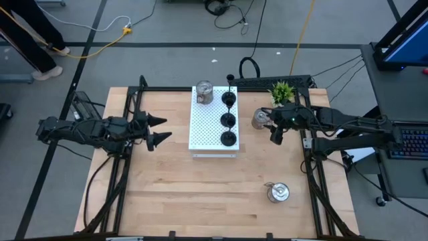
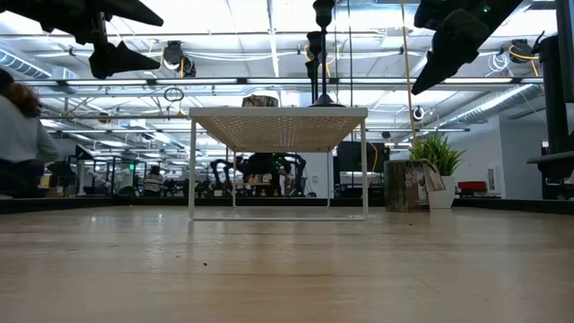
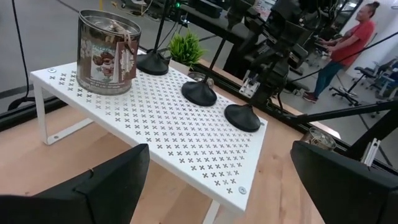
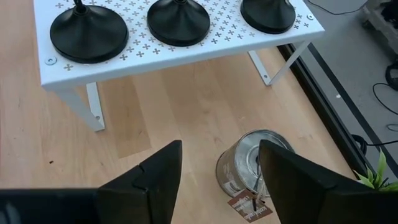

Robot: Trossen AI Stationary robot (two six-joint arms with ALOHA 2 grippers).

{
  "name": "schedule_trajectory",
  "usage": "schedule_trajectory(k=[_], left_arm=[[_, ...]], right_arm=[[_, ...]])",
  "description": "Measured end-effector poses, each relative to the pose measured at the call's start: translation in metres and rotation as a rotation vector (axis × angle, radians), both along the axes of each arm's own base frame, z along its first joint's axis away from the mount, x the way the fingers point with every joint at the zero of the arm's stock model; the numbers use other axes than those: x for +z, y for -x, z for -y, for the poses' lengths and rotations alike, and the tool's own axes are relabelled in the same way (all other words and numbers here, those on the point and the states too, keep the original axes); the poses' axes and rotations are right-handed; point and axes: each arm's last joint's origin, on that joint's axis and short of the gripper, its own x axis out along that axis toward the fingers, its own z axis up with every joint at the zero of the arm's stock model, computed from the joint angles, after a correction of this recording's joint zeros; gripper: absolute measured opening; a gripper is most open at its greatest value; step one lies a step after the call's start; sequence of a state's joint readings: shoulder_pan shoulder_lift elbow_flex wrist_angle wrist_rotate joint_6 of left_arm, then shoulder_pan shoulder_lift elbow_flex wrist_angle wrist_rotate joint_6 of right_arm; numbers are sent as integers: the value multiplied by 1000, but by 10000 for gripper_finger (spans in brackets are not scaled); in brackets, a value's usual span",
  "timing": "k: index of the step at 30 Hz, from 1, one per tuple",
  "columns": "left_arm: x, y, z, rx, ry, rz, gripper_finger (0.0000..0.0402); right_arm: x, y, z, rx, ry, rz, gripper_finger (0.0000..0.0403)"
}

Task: Pick & Place candle stick holders
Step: Put the top brown scented candle on the shelf aligned with the brown scented candle

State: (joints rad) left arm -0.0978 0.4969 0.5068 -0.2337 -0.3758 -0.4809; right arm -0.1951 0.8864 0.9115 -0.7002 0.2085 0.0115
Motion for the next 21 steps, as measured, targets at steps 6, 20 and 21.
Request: schedule_trajectory(k=[6, 20, 21], left_arm=[[1, 0, 2, -62, -22, -3, 400], [6, 10, 2, -140, -131, 22, 399], [6, 12, 2, -142, -140, 22, 400]], right_arm=[[0, 0, 0, -1, -2, 1, 216], [-7, -5, 5, -101, -88, -17, 352], [-10, -6, 6, -115, -100, -33, 362]])
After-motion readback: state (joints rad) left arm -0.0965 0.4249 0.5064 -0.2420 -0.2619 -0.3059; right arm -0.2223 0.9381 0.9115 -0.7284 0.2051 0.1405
